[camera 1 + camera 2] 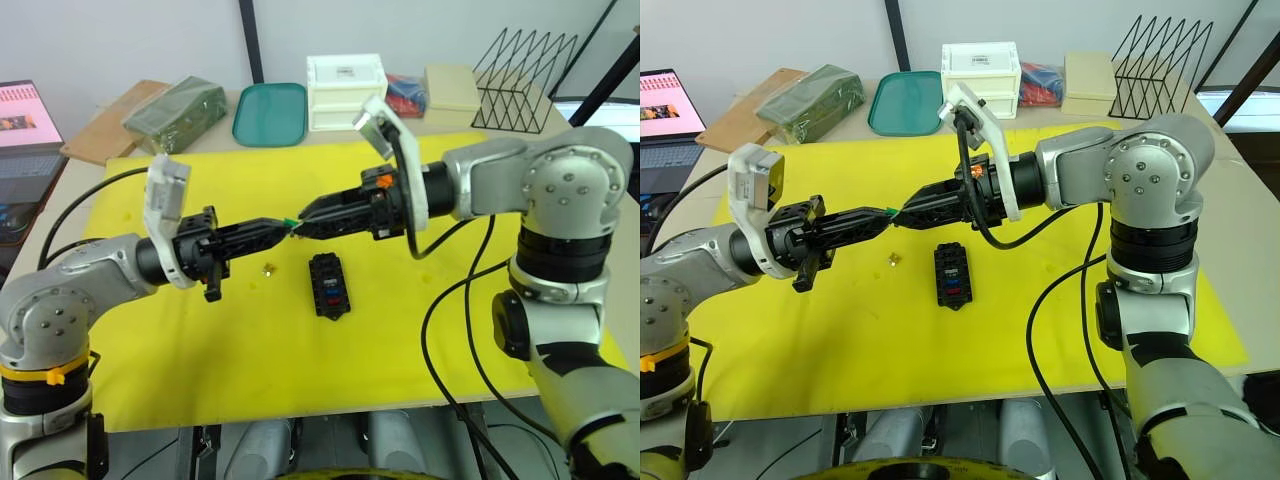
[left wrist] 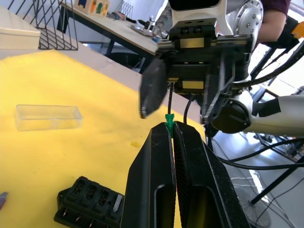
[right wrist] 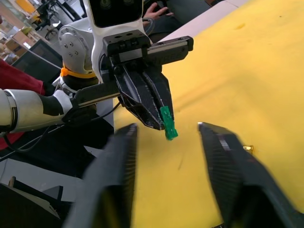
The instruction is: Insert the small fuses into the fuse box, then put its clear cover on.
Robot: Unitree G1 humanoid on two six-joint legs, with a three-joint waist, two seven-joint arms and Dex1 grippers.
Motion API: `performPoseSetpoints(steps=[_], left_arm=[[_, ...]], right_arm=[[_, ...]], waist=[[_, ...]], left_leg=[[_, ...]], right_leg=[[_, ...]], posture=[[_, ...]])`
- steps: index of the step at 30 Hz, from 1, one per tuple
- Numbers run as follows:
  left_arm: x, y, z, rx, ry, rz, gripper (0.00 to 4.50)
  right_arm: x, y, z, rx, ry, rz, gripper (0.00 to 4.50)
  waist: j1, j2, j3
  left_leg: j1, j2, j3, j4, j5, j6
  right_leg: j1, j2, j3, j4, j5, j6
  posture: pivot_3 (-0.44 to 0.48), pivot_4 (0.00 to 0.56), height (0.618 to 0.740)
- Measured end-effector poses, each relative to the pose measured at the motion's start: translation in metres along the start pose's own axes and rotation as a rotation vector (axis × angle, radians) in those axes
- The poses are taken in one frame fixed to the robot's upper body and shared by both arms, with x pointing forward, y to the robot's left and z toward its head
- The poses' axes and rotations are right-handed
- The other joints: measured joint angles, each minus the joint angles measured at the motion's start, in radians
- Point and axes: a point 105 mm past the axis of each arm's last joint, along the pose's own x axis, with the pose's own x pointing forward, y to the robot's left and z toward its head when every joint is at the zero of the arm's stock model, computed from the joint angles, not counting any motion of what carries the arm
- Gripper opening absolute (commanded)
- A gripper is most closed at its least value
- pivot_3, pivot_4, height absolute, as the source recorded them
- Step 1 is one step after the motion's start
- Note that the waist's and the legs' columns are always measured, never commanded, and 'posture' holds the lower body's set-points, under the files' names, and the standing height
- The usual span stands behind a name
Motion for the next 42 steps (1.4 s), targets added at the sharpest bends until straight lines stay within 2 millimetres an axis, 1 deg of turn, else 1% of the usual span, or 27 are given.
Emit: performPoseSetpoints(steps=[8,11,14,23,24,34,37,40,41,42], left_arm=[[0.0,0.0,0.001,0.003,-0.003,0.004,0.0],[0.0,0.0,0.001,0.003,-0.003,0.004,0.0],[0.0,-0.001,0.001,0.001,-0.005,-0.005,0.0],[0.0,-0.001,0.001,0.0,-0.006,-0.005,0.0],[0.0,-0.001,0.001,0.0,-0.006,-0.005,0.0],[0.001,0.001,0.0,-0.004,-0.004,0.0,0.0],[0.001,0.003,-0.003,-0.023,0.008,0.009,0.67],[0.0,0.007,-0.007,-0.044,0.036,0.034,1.6],[0.0,0.008,-0.008,-0.048,0.049,0.041,2.04],[-0.002,0.01,-0.008,-0.048,0.056,0.049,2.29]], right_arm=[[0.0,0.0,0.0,0.0,0.001,-0.001,1.7],[0.001,0.002,0.0,-0.001,0.001,0.011,1.2],[0.0,0.001,0.0,0.0,0.002,0.001,0.19],[0.0,0.001,0.0,-0.001,0.002,-0.002,0.19],[0.0,0.001,0.0,-0.001,0.002,-0.002,0.09],[0.0,0.0,-0.001,-0.001,0.007,-0.008,0.09],[0.001,-0.001,-0.003,0.0,0.021,-0.012,0.0],[0.002,-0.001,-0.006,-0.003,0.043,-0.012,0.0],[0.002,-0.001,-0.007,-0.012,0.055,-0.017,0.0],[0.001,-0.002,-0.008,-0.022,0.067,-0.028,0.0]], waist=[[0.0,0.0,0.0],[0.0,0.0,0.0],[0.0,0.0,0.0],[0.0,0.0,0.0],[0.0,0.0,0.0],[0.0,0.0,0.0],[0.0,0.0,0.0],[0.0,0.0,0.0],[0.0,0.0,0.0],[0.0,0.0,0.0]], left_leg=[[0.0,0.0,0.0,0.0,0.0,0.0],[0.0,0.0,0.0,0.0,0.0,0.0],[0.0,0.0,0.0,0.0,0.0,0.0],[0.0,0.0,0.0,0.0,0.0,0.0],[0.0,0.0,0.0,0.0,0.0,0.0],[0.0,0.0,0.0,0.0,0.0,0.0],[0.0,0.0,0.0,0.0,0.0,0.0],[0.0,0.0,0.0,0.0,0.0,0.0],[0.0,0.0,0.0,0.0,0.0,0.0],[0.0,0.0,0.0,0.0,0.0,0.0]], right_leg=[[0.0,0.0,0.0,0.0,0.0,0.0],[0.0,0.0,0.0,0.0,0.0,0.0],[0.0,0.0,0.0,0.0,0.0,0.0],[0.0,0.0,0.0,0.0,0.0,0.0],[0.0,0.0,0.0,0.0,0.0,0.0],[0.0,0.0,0.0,0.0,0.0,0.0],[0.0,0.0,0.0,0.0,0.0,0.0],[0.0,0.0,0.0,0.0,0.0,0.0],[0.0,0.0,0.0,0.0,0.0,0.0],[0.0,0.0,0.0,0.0,0.0,0.0]], posture=[[0.0,0.15,0.74],[0.0,0.15,0.74],[0.0,0.15,0.74],[0.0,0.15,0.74],[0.0,0.15,0.74],[0.0,0.15,0.74],[0.0,0.15,0.74],[0.0,0.15,0.74],[0.0,0.15,0.74],[0.0,0.15,0.74]])
